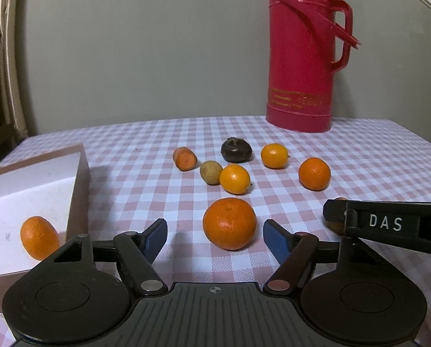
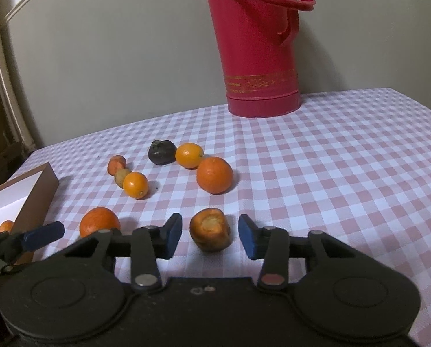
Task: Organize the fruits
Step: 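Close the right gripper on the brownish round fruit while the left moves to an orange, then close the left gripper on the large orange while the right holds its fruit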
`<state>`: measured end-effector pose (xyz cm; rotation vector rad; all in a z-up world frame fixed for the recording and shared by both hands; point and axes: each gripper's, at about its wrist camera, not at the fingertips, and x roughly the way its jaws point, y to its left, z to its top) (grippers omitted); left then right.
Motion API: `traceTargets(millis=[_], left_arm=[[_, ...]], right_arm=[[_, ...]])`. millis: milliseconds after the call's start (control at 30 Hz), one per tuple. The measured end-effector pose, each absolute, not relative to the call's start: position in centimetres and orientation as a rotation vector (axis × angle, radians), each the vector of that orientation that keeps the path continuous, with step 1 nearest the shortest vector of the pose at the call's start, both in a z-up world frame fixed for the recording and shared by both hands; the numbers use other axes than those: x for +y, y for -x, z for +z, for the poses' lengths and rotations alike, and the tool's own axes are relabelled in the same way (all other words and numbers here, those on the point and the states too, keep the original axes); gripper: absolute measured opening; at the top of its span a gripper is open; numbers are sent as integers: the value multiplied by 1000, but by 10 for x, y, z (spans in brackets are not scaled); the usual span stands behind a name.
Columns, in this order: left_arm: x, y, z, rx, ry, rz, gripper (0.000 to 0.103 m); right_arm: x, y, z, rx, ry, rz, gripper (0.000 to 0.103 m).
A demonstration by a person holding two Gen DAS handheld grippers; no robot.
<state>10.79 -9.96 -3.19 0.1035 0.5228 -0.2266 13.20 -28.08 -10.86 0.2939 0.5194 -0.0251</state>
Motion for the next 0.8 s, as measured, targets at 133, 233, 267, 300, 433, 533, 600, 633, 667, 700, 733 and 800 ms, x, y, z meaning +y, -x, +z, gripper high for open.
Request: traceTargets(millis=[133, 233, 267, 300, 433, 533, 600, 633, 667, 700, 733, 800], left_arm=[[-102, -111, -33, 548, -110, -240, 63], [-103, -113, -33, 558, -111, -247, 61], [-104, -113, -32, 561, -112, -251, 61], [-105, -114, -32, 564, -113, -258, 59], [-110, -116, -32, 566, -130, -272, 43], [-108, -119, -32, 570, -107, -270, 42], [-108, -119, -32, 569, -107, -270, 41], [-108, -119, -32, 567, -111, -268, 41], [-109, -118, -32, 565, -112, -265, 41], [-108, -118, -32, 565, -109, -264, 40], [-107, -118, -32, 566, -104, -264, 40], [-105, -117, -32, 565, -102, -262, 40]], right_arm=[[-278, -137, -110, 537, -300, -22, 27], [-278, -139, -112, 540, -304, -31, 26], [-279, -139, -112, 540, -306, -34, 25], [-280, -139, -113, 539, -312, -34, 24], [-282, -139, -114, 536, -316, -32, 24], [-279, -139, -114, 535, -292, -33, 24], [-279, -138, -114, 535, -281, -32, 23], [-279, -138, -114, 535, -280, -31, 23], [-279, -139, -114, 534, -277, -30, 23], [-278, -139, -114, 533, -270, -30, 23], [-276, -138, -114, 532, -257, -31, 23], [-274, -137, -113, 527, -240, -35, 22]])
